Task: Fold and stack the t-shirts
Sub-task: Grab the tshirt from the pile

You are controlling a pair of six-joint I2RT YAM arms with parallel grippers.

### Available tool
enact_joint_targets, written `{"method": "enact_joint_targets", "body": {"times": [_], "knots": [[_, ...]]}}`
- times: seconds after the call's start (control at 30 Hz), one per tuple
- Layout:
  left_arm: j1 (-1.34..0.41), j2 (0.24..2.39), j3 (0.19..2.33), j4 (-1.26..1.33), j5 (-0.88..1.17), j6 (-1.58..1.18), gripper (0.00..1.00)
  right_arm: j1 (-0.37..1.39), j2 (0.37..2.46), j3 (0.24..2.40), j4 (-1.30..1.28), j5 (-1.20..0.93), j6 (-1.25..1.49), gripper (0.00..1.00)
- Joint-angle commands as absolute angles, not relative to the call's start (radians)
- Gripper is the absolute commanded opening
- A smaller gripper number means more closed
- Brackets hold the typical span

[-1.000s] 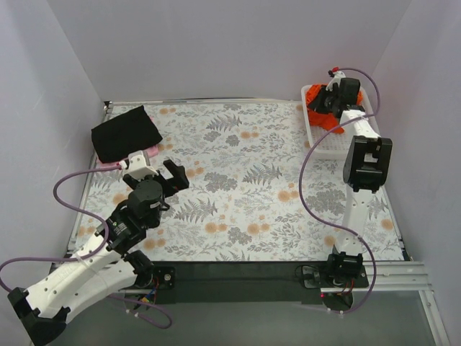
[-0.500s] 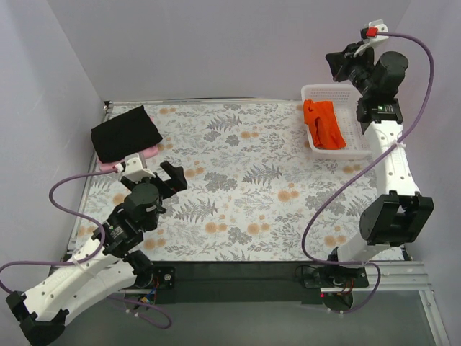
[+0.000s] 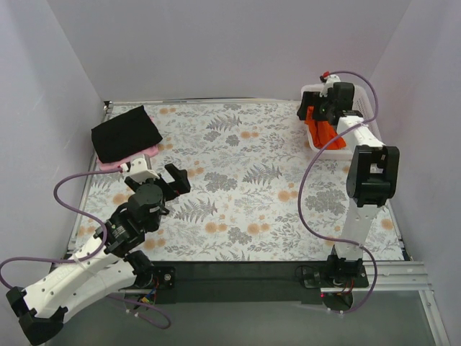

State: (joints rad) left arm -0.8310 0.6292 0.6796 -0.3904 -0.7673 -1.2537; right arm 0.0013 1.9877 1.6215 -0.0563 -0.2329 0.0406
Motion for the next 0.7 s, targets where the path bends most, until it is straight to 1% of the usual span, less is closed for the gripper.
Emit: {"method": "enact_joint_targets", "body": {"times": [0.0,0.07,0.1,0.13,0.17,0.2,0.23,0.27,0.5,0.67], "knots": [[-0.838,0.624,0.683,-0.407,-0.802,-1.261,0.96,-0.002,1.997,1.686,-0.040,-0.144,0.017,0.98],[-0.838,0.635,0.687,-0.407,-0.808,-1.258,0.96,-0.003,2.025,1.695,-0.047,-0.141,0.003,0.98],[-0.838,0.640,0.690,-0.405,-0.808,-1.256,0.96,-0.002,2.046,1.698,-0.054,-0.147,0.002,0.96],[-0.838,0.643,0.690,-0.405,-0.810,-1.256,0.96,-0.002,2.052,1.701,-0.066,-0.153,0.003,0.90],[-0.838,0.652,0.692,-0.406,-0.810,-1.255,0.96,-0.002,2.054,1.700,-0.071,-0.156,0.003,0.65],[-0.838,0.658,0.692,-0.407,-0.811,-1.253,0.96,-0.002,2.042,1.691,-0.071,-0.152,0.003,0.48],[-0.838,0.661,0.693,-0.407,-0.811,-1.253,0.96,-0.002,2.031,1.683,-0.069,-0.144,0.002,0.27],[-0.838,0.666,0.695,-0.407,-0.810,-1.252,0.96,-0.002,2.016,1.678,-0.069,-0.132,0.002,0.02],[-0.838,0.655,0.690,-0.407,-0.805,-1.255,0.96,-0.002,1.818,1.658,-0.074,-0.058,-0.041,0.01],[-0.839,0.635,0.687,-0.402,-0.798,-1.256,0.96,-0.002,1.649,1.595,-0.069,-0.153,-0.035,0.01]]}}
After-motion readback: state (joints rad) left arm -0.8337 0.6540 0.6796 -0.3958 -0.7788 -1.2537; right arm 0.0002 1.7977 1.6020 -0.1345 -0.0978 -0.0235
